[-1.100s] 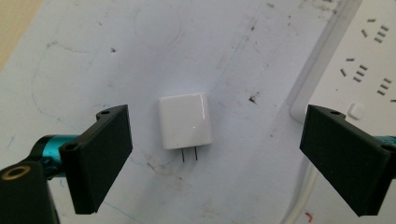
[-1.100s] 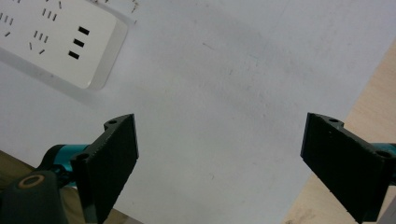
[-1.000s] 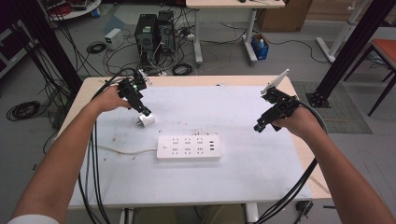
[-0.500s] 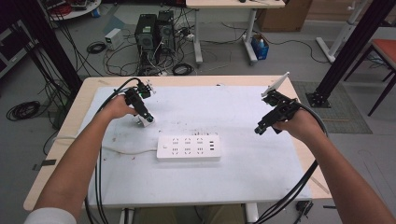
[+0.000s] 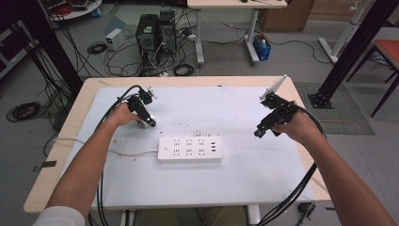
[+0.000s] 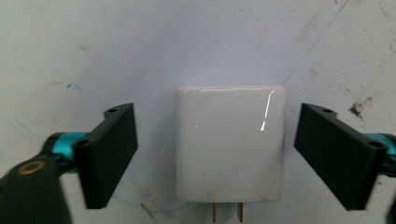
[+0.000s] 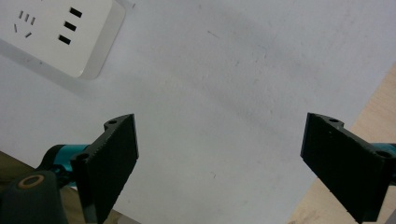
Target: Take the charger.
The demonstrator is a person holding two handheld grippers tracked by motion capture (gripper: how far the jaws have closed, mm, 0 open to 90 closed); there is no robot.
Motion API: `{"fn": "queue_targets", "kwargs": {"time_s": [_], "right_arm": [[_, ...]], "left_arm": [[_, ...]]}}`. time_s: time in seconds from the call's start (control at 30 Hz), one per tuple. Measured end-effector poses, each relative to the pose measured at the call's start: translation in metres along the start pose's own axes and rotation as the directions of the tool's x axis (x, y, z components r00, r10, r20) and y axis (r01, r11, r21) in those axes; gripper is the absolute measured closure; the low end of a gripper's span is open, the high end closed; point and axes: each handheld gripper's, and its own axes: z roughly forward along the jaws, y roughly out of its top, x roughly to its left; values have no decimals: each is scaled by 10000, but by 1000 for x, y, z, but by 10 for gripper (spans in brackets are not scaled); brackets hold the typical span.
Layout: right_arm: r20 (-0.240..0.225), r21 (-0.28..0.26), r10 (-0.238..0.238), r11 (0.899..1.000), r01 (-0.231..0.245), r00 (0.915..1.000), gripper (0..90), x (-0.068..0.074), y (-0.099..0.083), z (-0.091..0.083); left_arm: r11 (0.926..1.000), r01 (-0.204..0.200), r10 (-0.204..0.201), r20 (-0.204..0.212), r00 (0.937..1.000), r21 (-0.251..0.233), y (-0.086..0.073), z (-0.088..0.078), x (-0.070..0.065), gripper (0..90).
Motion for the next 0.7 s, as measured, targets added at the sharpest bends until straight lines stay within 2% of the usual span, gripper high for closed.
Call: {"fn": "queue_targets", "kwargs": {"time_s": [0.17, 0.23, 0.43, 0.57, 0.67, 0.7], "right_arm": [[3, 26, -18, 10000, 18, 10000, 105, 0, 0, 0], [49, 21, -10, 10000, 10, 10000, 105, -1, 0, 0], [-18, 18, -20, 10000, 20, 10000, 105, -1, 0, 1], [-60, 43, -85, 10000, 85, 9999, 106, -2, -1, 4], [-37, 9, -62, 10000, 62, 10000, 105, -2, -1, 5], [11, -29, -22, 10000, 22, 10000, 106, -2, -1, 4]], "left_arm": [[9998, -75, 75, 5, 10000, 172, 0, 3, 0, 174], [9998, -88, 86, 82, 9999, 170, 0, 3, -1, 236], [9998, -140, 139, 124, 9998, 115, 0, 3, 0, 265], [10000, -41, 39, 142, 9999, 89, -1, 1, 1, 329], [9999, -141, 141, 105, 9998, 46, -1, -1, 0, 425], [9999, -153, 153, 73, 9999, 54, -1, -1, -1, 425]]}}
